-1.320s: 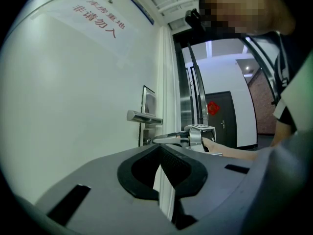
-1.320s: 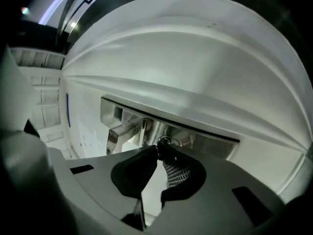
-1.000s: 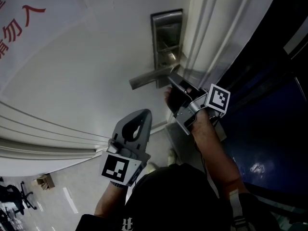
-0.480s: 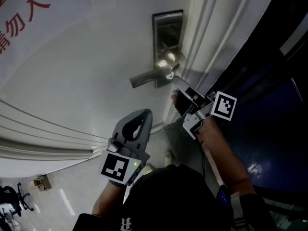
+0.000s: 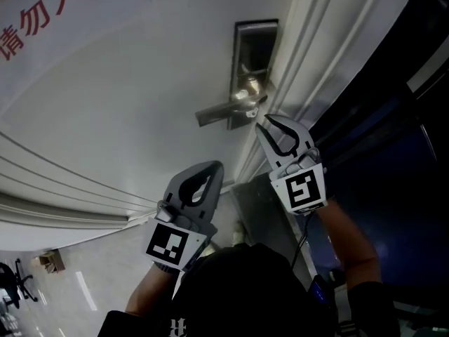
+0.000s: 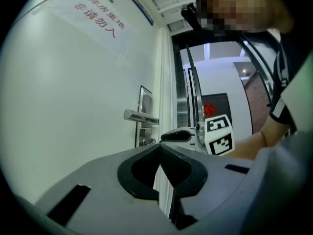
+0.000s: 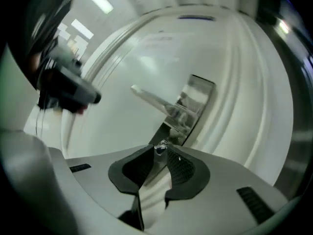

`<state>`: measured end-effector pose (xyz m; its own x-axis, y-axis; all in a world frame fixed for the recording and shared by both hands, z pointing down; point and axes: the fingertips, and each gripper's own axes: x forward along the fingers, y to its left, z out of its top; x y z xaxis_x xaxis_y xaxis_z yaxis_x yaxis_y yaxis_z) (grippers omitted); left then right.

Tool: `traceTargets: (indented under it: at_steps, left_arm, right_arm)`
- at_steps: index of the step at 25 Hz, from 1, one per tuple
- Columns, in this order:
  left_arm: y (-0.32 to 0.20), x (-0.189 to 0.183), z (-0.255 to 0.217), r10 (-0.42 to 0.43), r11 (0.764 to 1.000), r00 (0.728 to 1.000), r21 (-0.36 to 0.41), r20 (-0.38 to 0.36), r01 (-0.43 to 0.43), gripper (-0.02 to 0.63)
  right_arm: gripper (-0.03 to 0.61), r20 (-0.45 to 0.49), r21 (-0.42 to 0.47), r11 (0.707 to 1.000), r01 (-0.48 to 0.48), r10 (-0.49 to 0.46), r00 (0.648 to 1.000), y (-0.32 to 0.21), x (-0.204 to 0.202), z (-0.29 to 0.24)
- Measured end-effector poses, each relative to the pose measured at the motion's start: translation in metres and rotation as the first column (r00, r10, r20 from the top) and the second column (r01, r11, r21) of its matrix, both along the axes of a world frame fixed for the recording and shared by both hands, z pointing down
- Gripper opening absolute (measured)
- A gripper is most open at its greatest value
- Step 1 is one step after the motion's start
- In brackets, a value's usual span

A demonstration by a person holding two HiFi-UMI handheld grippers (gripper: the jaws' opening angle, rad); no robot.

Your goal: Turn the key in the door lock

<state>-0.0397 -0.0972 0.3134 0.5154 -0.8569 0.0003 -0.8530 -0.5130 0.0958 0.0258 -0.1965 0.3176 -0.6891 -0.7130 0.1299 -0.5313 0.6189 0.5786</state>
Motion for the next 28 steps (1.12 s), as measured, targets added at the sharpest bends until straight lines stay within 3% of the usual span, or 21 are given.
traceTargets:
  at_steps: [1, 2, 4, 9, 14, 16, 20, 28]
  left_arm:
    - [0.000, -0.001, 0.000, -0.001, 1.000, 1.000, 0.000, 0.000, 0.001, 0.007]
    - [0.000, -0.001, 0.000, -0.003, 1.000, 1.000, 0.001, 0.001, 0.003, 0.006]
    - [0.001, -0.003, 0.000, -0.006, 1.000, 1.000, 0.003, 0.000, 0.006, 0.006]
    - [0.002, -0.006, 0.002, -0.013, 1.000, 1.000, 0.000, -0.005, 0.013, 0.007]
    - [0.002, -0.007, 0.002, -0.012, 1.000, 1.000, 0.000, -0.007, 0.012, 0.007]
    - [0.002, -0.007, 0.003, -0.012, 1.000, 1.000, -0.001, -0.009, 0.012, 0.006]
    - [0.002, -0.008, 0.003, -0.015, 1.000, 1.000, -0.001, -0.014, 0.015, 0.007]
    - [0.001, -0.009, 0.002, -0.012, 1.000, 1.000, 0.005, -0.017, 0.012, 0.006]
  right_arm:
    - [0.078, -0.143, 0.150, 0.989, -0.004, 0.026, 0.989, 0.002, -0.002, 0.002]
    - [0.078, -0.262, 0.283, 0.959, 0.014, 0.063, 0.963, 0.003, -0.005, 0.006]
    - [0.078, -0.418, 0.450, 0.890, 0.080, 0.130, 0.899, 0.003, -0.009, 0.014]
    - [0.078, -0.550, 0.588, 0.789, 0.178, 0.228, 0.804, -0.006, -0.015, 0.020]
    - [0.078, -0.613, 0.643, 0.725, 0.248, 0.292, 0.735, -0.019, -0.023, 0.027]
    - [0.078, -0.613, 0.665, 0.702, 0.257, 0.315, 0.725, -0.023, -0.027, 0.027]
    - [0.066, -0.590, 0.680, 0.696, 0.230, 0.333, 0.736, -0.026, -0.031, 0.023]
    - [0.057, -0.488, 0.621, 0.781, 0.065, 0.320, 0.812, -0.028, -0.029, 0.020]
